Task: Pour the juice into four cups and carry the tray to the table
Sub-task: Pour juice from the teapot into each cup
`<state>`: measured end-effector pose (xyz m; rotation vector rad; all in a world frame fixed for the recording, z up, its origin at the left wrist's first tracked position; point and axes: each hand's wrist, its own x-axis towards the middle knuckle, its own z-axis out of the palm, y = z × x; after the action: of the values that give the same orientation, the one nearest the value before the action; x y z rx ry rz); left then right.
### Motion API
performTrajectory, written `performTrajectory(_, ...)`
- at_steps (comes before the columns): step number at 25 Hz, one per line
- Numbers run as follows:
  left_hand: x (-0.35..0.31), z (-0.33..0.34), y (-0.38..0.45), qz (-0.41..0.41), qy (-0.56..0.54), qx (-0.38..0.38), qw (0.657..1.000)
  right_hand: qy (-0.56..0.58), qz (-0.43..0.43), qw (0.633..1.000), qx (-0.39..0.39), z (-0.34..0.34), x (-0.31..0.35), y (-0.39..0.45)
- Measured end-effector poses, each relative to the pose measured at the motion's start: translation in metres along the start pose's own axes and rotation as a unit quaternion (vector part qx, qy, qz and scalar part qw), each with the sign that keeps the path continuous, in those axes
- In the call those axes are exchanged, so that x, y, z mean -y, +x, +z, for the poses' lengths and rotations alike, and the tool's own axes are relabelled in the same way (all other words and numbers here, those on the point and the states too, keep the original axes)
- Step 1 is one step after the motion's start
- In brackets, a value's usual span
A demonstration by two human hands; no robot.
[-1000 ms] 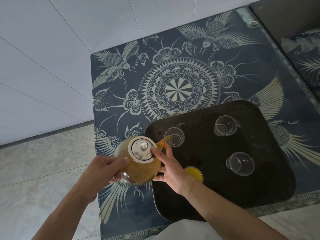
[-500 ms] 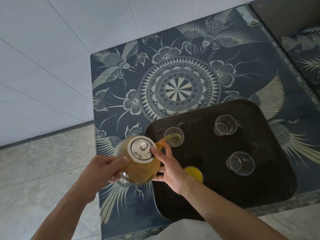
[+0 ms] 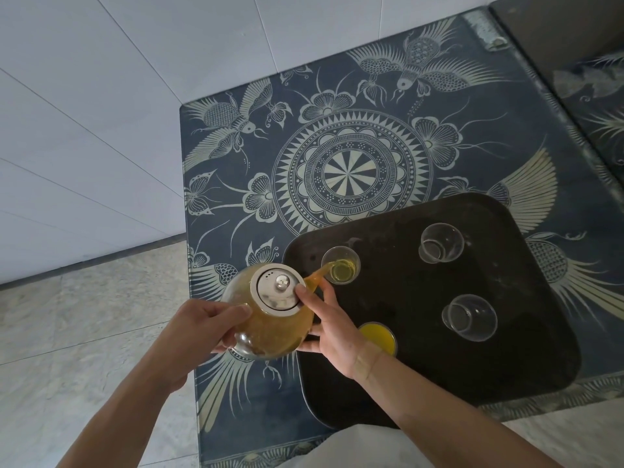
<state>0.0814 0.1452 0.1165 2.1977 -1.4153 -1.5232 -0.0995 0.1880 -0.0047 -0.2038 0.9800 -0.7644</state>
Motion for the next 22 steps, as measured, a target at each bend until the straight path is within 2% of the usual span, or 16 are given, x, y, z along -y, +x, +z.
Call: performTrajectory(22, -0.011, 0.003, -0.008, -0.011, 0.011, -0.001, 1.0, 0.007, 0.015, 1.0, 0.006, -0.003, -0.002, 0.001)
